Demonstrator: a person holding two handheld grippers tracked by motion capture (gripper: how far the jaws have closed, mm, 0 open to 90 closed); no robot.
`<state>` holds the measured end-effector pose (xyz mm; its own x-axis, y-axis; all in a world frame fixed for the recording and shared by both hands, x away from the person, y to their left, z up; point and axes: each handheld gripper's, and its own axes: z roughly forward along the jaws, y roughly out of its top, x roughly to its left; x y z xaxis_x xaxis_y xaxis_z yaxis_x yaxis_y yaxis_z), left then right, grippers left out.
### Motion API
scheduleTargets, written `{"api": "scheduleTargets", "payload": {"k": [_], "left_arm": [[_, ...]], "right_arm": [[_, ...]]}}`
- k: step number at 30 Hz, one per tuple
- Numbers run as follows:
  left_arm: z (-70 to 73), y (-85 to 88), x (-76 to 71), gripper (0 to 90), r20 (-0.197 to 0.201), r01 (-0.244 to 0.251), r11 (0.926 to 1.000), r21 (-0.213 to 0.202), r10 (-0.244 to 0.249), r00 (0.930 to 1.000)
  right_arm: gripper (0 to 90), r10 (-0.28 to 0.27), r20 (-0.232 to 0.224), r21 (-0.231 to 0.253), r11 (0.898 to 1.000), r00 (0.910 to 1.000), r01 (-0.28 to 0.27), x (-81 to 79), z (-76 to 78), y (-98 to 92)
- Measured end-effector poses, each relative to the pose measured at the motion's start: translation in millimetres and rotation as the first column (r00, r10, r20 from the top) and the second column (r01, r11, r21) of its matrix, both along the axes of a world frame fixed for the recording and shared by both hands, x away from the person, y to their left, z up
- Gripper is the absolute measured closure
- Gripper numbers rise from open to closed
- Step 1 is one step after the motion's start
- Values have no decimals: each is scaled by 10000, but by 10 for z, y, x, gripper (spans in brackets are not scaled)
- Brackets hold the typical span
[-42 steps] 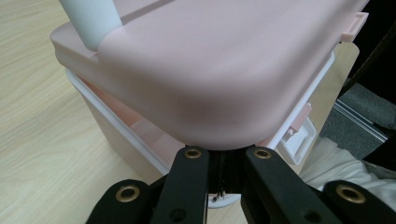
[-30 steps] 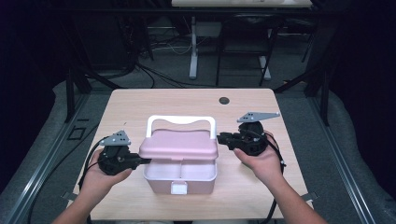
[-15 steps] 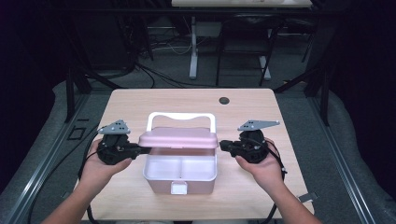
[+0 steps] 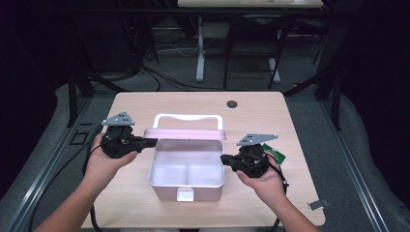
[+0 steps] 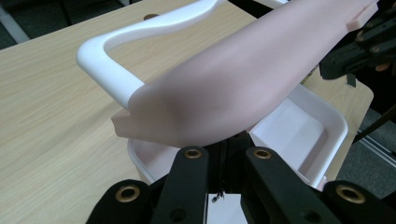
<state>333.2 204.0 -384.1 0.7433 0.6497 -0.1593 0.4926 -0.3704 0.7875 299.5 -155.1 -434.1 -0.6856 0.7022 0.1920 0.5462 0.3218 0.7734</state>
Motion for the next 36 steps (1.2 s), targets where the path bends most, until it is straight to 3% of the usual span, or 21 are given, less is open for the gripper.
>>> {"api": "scheduleTargets", "payload": {"k": [17,36], "left_arm": [[79,-24,224,897,51,-471,9988,-116,472,9989],[100,-39,394,897,81,-871,9962,-47,871,9962]], "right_arm": [[888,590,-249,-249,9979,9979,-596,-53,-229,197],[895,889,-338,-549,9944,9955,-907,-103,-344,262]]}}
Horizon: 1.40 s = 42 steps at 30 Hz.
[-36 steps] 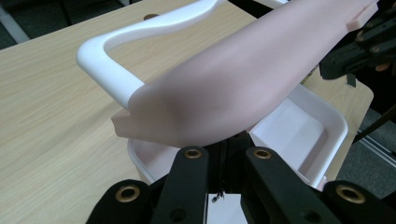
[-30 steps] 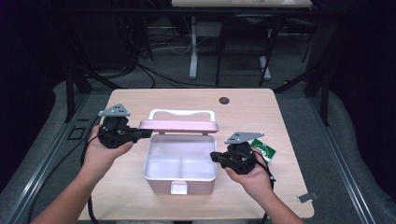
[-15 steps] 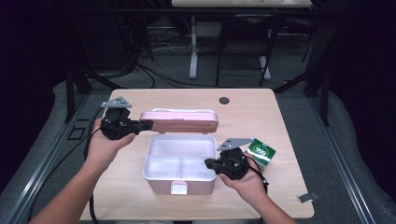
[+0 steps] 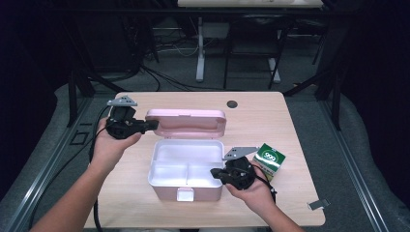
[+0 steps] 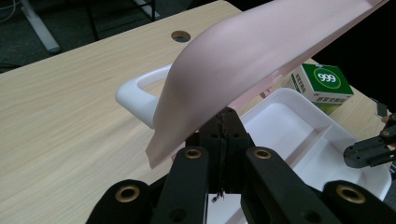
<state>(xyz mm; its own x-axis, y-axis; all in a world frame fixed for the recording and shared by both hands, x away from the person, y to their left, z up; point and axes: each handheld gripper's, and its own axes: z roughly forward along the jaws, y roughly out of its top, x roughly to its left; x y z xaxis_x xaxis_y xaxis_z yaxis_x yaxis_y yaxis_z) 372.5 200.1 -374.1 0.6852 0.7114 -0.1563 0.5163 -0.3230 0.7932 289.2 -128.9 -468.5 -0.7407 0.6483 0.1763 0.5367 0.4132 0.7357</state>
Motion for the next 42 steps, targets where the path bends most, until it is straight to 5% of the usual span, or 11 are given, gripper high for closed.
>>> {"api": "scheduleTargets", "payload": {"k": [42], "left_arm": [[-168,31,223,883,-530,-518,9985,203,528,9972]], "right_arm": [[900,386,-126,-206,9990,9992,-388,-67,-98,51]]}}
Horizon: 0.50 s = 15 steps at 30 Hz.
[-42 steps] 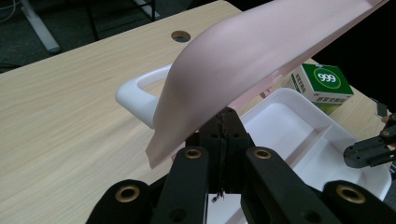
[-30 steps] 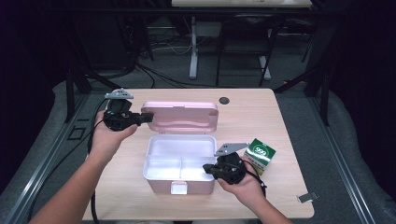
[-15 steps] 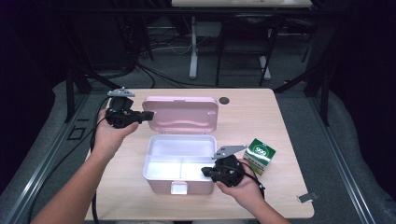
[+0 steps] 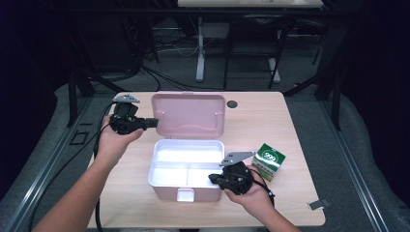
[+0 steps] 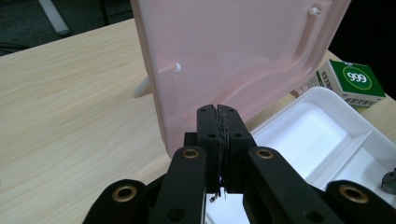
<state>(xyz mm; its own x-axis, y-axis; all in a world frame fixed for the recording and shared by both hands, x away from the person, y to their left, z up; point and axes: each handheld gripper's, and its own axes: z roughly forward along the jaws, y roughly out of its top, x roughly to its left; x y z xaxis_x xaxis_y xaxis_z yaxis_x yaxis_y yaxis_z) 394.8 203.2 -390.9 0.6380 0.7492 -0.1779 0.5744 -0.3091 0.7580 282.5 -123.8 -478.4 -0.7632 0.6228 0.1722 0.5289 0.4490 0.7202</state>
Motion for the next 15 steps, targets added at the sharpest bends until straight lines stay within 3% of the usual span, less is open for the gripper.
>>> {"api": "scheduleTargets", "payload": {"k": [15], "left_arm": [[-15,-11,-74,845,-111,324,9994,152,-322,9994]], "right_arm": [[900,17,-105,193,9998,9999,-15,-23,-6,-25]]}}
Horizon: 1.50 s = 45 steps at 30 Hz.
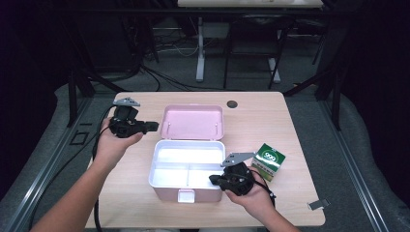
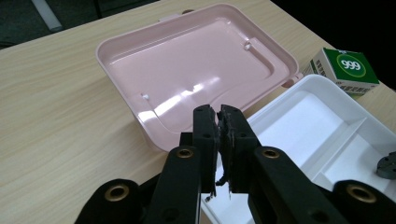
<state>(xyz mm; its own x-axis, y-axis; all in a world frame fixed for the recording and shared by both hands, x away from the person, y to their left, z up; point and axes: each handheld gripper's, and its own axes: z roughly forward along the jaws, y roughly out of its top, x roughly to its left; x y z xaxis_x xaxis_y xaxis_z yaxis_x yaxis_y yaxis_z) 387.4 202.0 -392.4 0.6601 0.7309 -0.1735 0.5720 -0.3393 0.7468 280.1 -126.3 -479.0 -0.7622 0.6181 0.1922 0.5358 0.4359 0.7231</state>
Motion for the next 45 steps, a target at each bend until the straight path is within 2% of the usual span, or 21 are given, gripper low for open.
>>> {"api": "scheduleTargets", "payload": {"k": [7,14,20,26,30,32,35,38,39,42,44,45], "left_arm": [[43,-3,-44,816,-74,347,9986,410,-344,9994],[94,-36,-93,791,-99,945,9906,987,-940,9955],[118,-96,-151,787,-90,1385,9789,1499,-1387,9903],[123,-173,-207,787,-154,1743,9679,1809,-1744,9846],[127,-233,-232,785,-268,2096,9554,2081,-2086,9776],[130,-270,-243,785,-296,2293,9455,2312,-2288,9730],[137,-324,-253,785,-376,2744,9253,2618,-2744,9609],[130,-389,-263,785,-529,3357,8887,3123,-3366,9402],[122,-416,-269,785,-601,3521,8778,3248,-3524,9339],[99,-498,-281,784,-840,4068,8314,3784,-4068,9096],[86,-541,-287,785,-967,4284,8130,3944,-4269,8991],[82,-563,-287,785,-1050,4441,7987,4061,-4420,8909]], "right_arm": [[900,-7,-15,-41,10000,10000,6,5,3,-1],[900,-4,31,-25,10000,10000,4,0,0,-1],[900,64,37,-149,9999,10000,-64,-5,5,5],[900,94,47,-144,9999,9999,-94,-38,5,-9],[900,98,16,-126,9999,10000,-97,-46,6,-20],[900,82,25,-142,9999,10000,-82,-50,6,-25],[887,60,-49,-116,9999,10000,-61,-51,10,-35],[834,77,-145,157,9998,9999,-74,-53,14,-34],[827,21,-58,89,10000,10000,-21,-59,16,-29],[815,41,-74,172,9998,10000,-40,-63,31,-37],[812,23,6,205,9998,10000,-23,-67,46,-49],[810,0,44,234,9997,10000,-1,-68,53,-57]]}}
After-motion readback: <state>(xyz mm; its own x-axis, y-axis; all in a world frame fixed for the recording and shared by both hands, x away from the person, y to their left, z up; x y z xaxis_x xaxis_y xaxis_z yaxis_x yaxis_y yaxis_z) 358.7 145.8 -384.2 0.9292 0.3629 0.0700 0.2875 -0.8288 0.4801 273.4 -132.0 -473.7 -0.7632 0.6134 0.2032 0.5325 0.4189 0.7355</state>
